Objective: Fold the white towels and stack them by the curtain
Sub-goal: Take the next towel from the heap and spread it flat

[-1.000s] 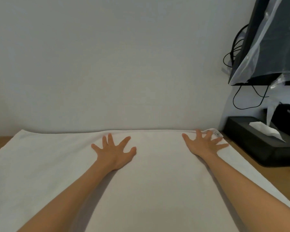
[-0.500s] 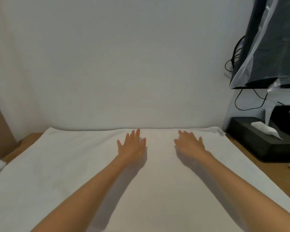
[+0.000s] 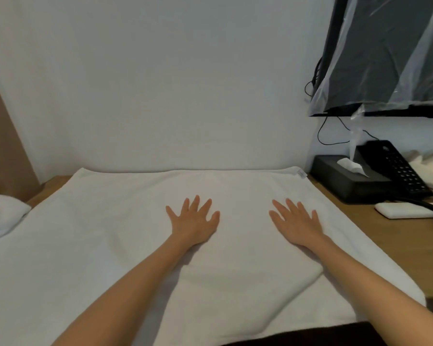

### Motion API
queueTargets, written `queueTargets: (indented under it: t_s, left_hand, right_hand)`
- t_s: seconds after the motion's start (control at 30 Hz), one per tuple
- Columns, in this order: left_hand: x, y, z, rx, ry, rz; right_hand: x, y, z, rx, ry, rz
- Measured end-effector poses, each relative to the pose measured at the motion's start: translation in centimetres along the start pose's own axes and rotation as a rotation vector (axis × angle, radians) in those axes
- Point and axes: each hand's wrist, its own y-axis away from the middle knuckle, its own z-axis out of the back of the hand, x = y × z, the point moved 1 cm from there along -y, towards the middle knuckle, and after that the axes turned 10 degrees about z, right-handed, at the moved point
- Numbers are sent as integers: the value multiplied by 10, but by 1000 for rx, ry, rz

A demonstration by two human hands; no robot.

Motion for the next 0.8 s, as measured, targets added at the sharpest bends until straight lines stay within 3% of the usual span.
queueTargets:
  t_s: [0.13, 0.3, 0.63, 0.8]
  left_hand:
    - [-2, 5, 3, 13, -8, 8]
    - [-9, 18, 14, 67, -27, 34]
    - [-57, 112, 36, 84, 86, -235]
    - [-60, 144, 20, 178, -40, -234]
  right_hand:
    - [-50, 18, 10, -4, 1, -122]
    - [-58, 29, 21, 44, -17, -107]
    - [-4, 111, 50, -243, -304, 282]
    - [-20, 179, 22, -191, -145, 289]
